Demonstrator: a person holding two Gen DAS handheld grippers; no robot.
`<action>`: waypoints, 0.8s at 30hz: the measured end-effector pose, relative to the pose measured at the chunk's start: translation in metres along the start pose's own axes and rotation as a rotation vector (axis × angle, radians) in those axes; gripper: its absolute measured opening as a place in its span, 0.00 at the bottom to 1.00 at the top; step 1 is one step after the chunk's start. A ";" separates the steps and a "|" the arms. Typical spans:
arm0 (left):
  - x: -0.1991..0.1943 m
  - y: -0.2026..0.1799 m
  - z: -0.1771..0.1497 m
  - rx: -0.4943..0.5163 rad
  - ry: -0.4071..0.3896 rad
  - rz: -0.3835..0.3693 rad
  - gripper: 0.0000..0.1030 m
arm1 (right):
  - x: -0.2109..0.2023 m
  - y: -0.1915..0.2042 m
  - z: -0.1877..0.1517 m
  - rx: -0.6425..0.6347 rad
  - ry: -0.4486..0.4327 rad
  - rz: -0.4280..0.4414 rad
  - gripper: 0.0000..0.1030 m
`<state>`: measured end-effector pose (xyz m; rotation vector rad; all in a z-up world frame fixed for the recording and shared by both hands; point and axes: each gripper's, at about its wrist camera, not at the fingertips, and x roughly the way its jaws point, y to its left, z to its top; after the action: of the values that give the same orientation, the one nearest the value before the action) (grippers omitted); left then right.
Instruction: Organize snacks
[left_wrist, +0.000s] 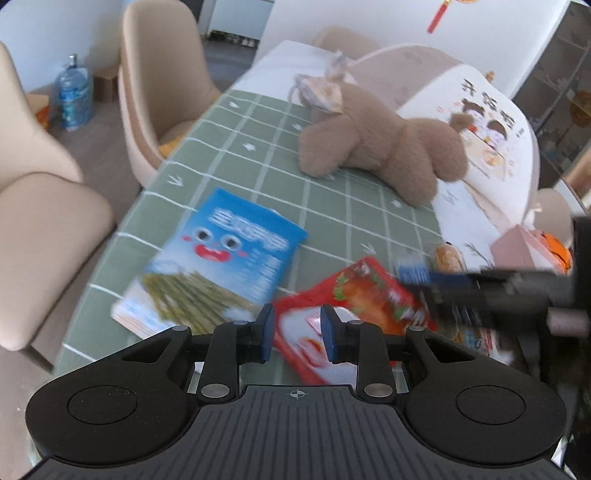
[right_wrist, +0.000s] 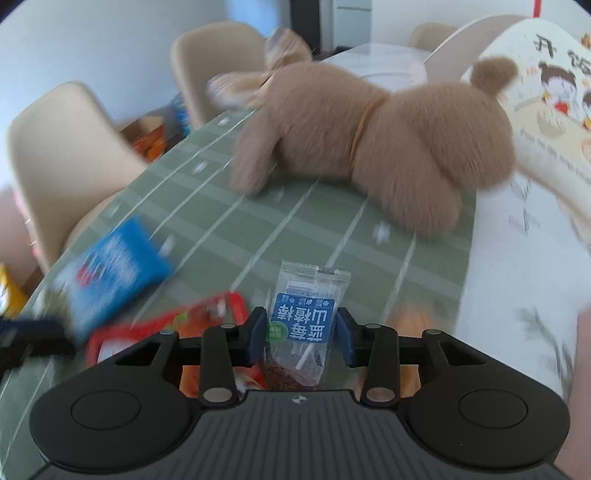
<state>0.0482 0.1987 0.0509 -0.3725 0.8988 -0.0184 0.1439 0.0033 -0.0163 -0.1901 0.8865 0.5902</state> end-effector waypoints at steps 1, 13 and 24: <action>0.001 -0.004 -0.002 0.002 0.012 -0.004 0.29 | -0.007 0.001 -0.011 -0.007 0.006 0.008 0.38; -0.006 -0.070 -0.063 0.060 0.095 -0.005 0.29 | -0.103 -0.005 -0.120 0.055 0.010 0.093 0.39; -0.012 -0.153 -0.092 0.143 0.136 -0.119 0.29 | -0.197 -0.044 -0.190 0.134 -0.191 -0.020 0.54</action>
<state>-0.0085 0.0293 0.0572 -0.2932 1.0022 -0.2183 -0.0557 -0.1873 0.0133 -0.0209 0.7355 0.5196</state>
